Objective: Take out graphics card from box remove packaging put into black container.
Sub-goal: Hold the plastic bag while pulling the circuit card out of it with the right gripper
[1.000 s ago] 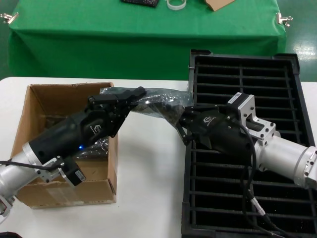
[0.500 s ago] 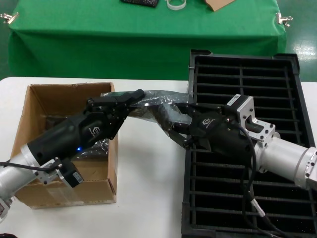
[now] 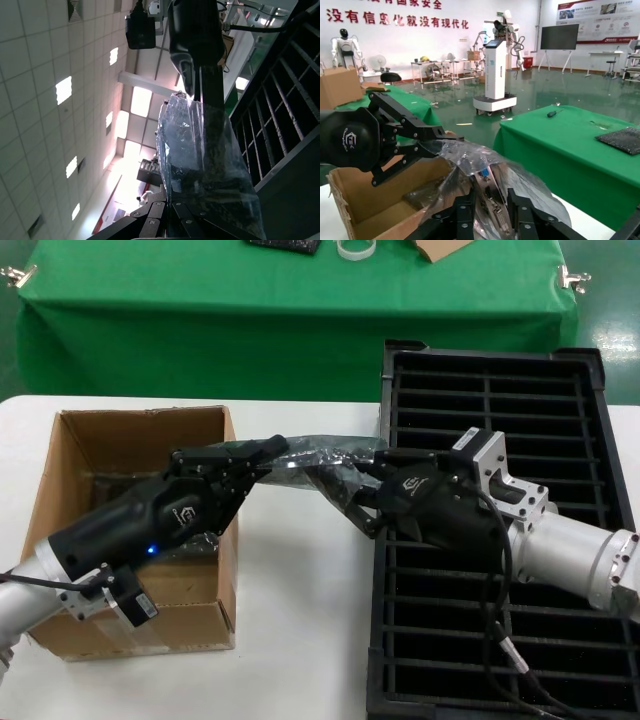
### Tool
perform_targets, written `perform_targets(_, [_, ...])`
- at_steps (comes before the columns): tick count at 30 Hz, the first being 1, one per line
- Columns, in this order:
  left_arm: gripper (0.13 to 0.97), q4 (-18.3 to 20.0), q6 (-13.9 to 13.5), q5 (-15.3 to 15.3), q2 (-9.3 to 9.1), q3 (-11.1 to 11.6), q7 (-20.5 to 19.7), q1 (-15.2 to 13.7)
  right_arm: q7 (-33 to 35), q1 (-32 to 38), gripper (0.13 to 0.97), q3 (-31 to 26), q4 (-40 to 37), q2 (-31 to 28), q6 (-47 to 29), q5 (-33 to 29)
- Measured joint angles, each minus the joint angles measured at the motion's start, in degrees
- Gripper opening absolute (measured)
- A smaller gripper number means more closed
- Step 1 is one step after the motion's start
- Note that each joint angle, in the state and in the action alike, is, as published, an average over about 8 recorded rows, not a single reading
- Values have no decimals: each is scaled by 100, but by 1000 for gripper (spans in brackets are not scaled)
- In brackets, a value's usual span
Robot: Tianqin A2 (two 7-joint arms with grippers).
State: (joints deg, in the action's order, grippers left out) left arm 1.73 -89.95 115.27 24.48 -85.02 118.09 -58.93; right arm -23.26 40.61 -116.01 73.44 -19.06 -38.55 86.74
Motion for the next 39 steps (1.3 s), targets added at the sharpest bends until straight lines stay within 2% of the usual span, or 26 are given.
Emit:
perform_targets(5, [139,29,0,122,-15,-115,-32,33,73,58,289,-30,-119,58,-67,78])
perform_targets(13, [139,73,0,384,-83,-284,-66,67,-24,125,191,-123,-201,104,-141,51])
perform_targets(17, [139,54,0,447,-91,-331,-7,67,-205,96,188,-154,-117,69,-94,-76])
perform_targets(25, [139,-58,49,326,-39,-280,279,10,-358,-32,181,-103,59,13,65,-193])
perform_targets(39, [139,-110,326,94,7,-145,586,-34,316,-119,156,105,-135,150,158,262])
